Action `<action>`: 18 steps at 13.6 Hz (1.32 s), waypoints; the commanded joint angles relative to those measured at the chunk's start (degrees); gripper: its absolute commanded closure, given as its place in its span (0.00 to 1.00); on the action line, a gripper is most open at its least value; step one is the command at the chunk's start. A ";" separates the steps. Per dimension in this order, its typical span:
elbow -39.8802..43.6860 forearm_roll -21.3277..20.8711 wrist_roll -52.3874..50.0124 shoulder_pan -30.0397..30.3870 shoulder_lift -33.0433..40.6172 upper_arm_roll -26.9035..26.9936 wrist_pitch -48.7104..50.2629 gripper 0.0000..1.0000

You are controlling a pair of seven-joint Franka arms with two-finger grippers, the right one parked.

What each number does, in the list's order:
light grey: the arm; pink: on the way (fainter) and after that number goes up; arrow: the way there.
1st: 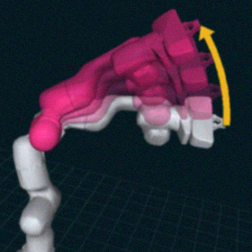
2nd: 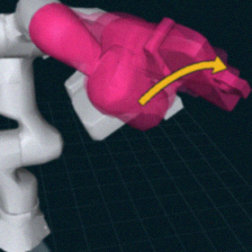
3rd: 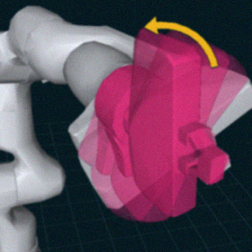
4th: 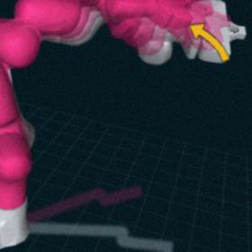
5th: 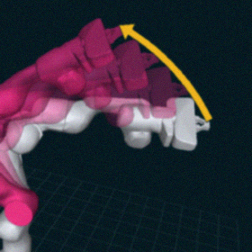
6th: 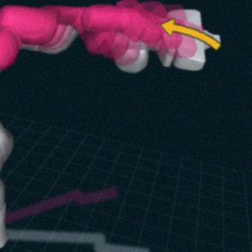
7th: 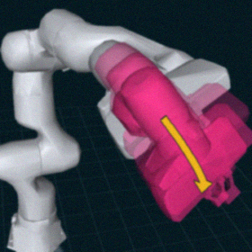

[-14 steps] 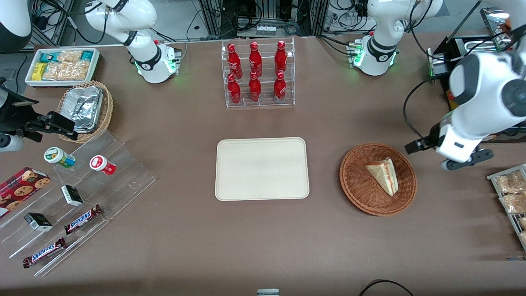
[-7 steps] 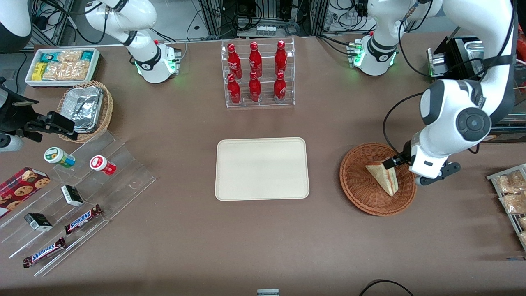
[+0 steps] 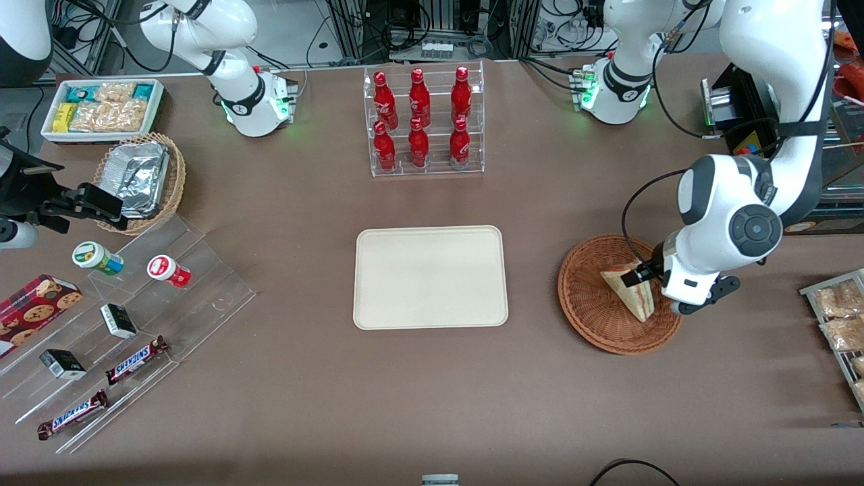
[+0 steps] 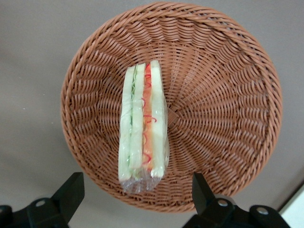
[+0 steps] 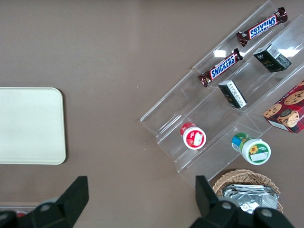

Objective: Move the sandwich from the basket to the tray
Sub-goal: 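Lower the open left gripper over the wrapped sandwich in the basket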

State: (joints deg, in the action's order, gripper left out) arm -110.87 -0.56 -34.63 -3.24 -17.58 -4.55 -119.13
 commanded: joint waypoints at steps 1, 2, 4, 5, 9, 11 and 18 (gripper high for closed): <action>-2.23 -0.76 -1.76 0.43 -0.97 -0.37 -4.51 0.00; -3.73 -0.76 -1.67 0.43 -0.97 -0.37 -6.80 0.00; -6.10 -0.76 -1.67 0.43 -1.05 -0.37 -10.85 0.00; -7.24 -0.76 -1.67 0.34 -1.05 -0.37 -12.26 0.00; -9.27 -0.93 -1.58 0.34 -1.05 -0.37 -13.67 0.10; -9.89 -2.50 -1.76 0.34 -1.05 -0.37 -13.76 0.41; -9.11 -4.62 -1.23 0.43 -0.27 -0.37 -12.98 1.00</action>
State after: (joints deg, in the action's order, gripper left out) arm -119.64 -3.78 -35.15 -3.24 -19.28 -4.60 -131.90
